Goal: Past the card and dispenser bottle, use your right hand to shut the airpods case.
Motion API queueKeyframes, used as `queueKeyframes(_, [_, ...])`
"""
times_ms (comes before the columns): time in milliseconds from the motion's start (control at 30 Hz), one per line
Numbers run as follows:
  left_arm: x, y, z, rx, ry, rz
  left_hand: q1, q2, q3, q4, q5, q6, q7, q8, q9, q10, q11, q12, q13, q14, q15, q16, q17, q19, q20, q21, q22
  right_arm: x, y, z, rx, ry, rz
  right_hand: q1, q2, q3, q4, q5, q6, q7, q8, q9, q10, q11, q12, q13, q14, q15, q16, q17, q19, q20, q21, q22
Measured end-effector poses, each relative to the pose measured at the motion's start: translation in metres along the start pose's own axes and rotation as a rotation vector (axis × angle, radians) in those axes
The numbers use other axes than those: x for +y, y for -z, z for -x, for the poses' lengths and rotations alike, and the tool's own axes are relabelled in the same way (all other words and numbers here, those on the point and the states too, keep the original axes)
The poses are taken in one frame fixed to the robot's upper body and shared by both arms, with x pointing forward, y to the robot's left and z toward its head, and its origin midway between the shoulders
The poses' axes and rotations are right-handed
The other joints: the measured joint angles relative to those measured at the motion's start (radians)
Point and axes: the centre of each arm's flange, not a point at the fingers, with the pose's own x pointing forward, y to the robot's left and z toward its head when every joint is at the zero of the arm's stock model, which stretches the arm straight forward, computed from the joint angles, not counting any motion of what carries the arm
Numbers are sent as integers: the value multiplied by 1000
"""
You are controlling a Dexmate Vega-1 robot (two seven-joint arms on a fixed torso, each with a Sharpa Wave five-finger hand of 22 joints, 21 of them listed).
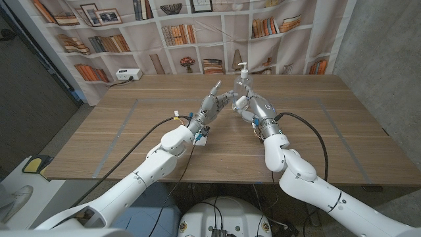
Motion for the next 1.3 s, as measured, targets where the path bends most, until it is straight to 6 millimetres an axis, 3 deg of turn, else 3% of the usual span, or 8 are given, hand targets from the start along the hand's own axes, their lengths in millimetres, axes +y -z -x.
queueKeyframes(767, [14,-12,20,-69,-87,-35,1,1,-4,-4,1,-32,-32,0,0,5,-6,0,0,0,0,0,0,6,6,0,0,-2,-4,3,15,0,-3,0,0,0,0,2,3,4,-7,0,0,0,0,-4,5,-5,0,0,0,0,0,0])
queueKeyframes(1167, [27,-17,37,-91,-114,-65,8,8,-8,-9,4,-25,-25,0,0,40,-15,12,0,16,-2,8,0,9,2,0,0,4,-8,3,15,-4,-6,2,-2,0,0,2,6,6,-7,0,0,0,0,-5,11,0,0,0,7,7,0,0])
queueKeyframes(1300, [29,-18,41,-99,-117,-70,13,8,-8,-9,5,-74,-38,-11,0,39,-14,12,0,16,-2,8,0,9,2,0,0,4,-11,3,16,8,-1,2,-2,0,0,4,9,9,-7,0,0,0,0,-7,11,0,0,0,7,7,0,0])
